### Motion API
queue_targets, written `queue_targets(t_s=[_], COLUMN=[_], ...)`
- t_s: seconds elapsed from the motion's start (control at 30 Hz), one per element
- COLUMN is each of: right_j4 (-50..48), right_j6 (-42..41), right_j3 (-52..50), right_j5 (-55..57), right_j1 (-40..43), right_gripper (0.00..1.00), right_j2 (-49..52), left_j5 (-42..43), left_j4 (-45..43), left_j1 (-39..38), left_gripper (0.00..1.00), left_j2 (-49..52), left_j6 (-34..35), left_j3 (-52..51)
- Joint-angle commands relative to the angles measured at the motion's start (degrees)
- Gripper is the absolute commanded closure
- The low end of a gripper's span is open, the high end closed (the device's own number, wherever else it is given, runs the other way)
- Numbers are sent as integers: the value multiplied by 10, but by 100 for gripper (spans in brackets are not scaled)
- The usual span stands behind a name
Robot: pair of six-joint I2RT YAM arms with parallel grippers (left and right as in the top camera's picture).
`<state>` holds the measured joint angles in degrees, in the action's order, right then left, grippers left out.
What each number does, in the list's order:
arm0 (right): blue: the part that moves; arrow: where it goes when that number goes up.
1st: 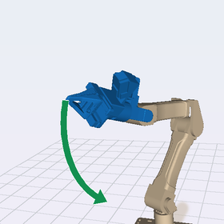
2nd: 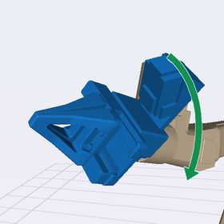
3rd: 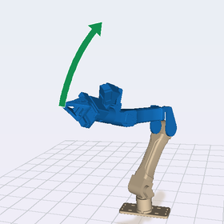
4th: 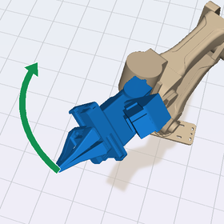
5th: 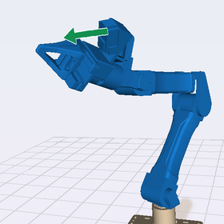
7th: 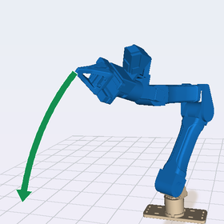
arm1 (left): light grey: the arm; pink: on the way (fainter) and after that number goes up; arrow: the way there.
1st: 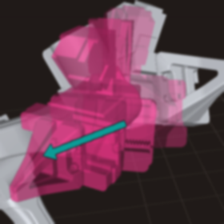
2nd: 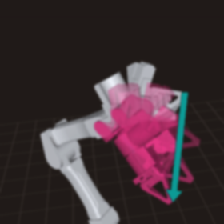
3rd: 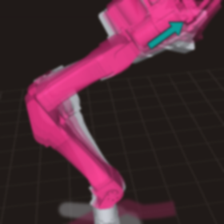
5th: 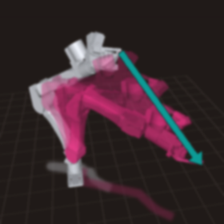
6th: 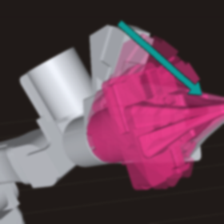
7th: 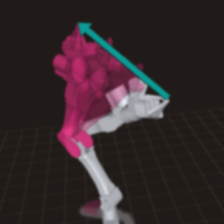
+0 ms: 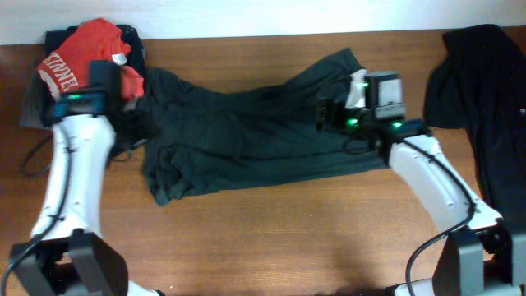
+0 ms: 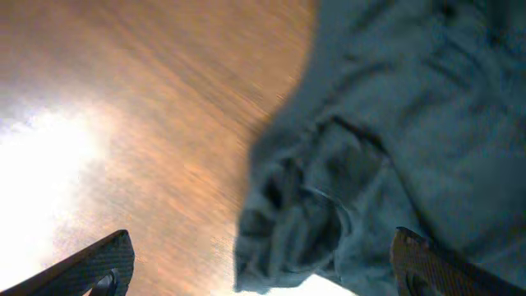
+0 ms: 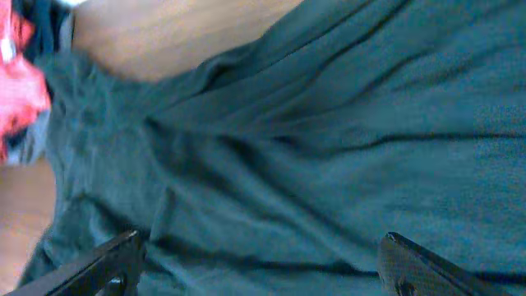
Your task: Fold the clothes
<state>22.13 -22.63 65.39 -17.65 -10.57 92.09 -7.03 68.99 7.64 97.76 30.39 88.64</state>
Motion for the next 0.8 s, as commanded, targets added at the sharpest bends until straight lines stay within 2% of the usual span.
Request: queue_targets(t_s=[0.0, 0.17, 0.23, 0.3, 0.33, 0.57, 0.77], right_j4=[-5, -32, -46, -58, -64, -88, -25], right_j6=[31, 113, 128, 128, 131, 164, 242], right_j3=[10, 11, 11, 11, 11, 30, 130], right_j5=[33, 34, 43, 69, 76, 79, 120], right_j1=[-44, -128, -162, -200, -214, -308, -360], right_gripper=[5, 6, 11, 21, 23, 21, 12], right_j2=[-16, -14, -10, 2, 7, 75, 168], left_j5=[58, 42, 42, 42, 42, 43, 43], left_j4=[17, 33, 31, 30, 26, 16, 16], left_j1=[37, 76, 89, 98, 103, 113, 113], left_gripper=[1, 1, 1, 1, 1, 1, 1], left_j2=[-16, -16, -16, -16, -16, -16, -16], left_j6=[-14, -20, -20, -20, -20, -20, -20], left_j3=[7, 7, 7, 7, 7, 7, 7])
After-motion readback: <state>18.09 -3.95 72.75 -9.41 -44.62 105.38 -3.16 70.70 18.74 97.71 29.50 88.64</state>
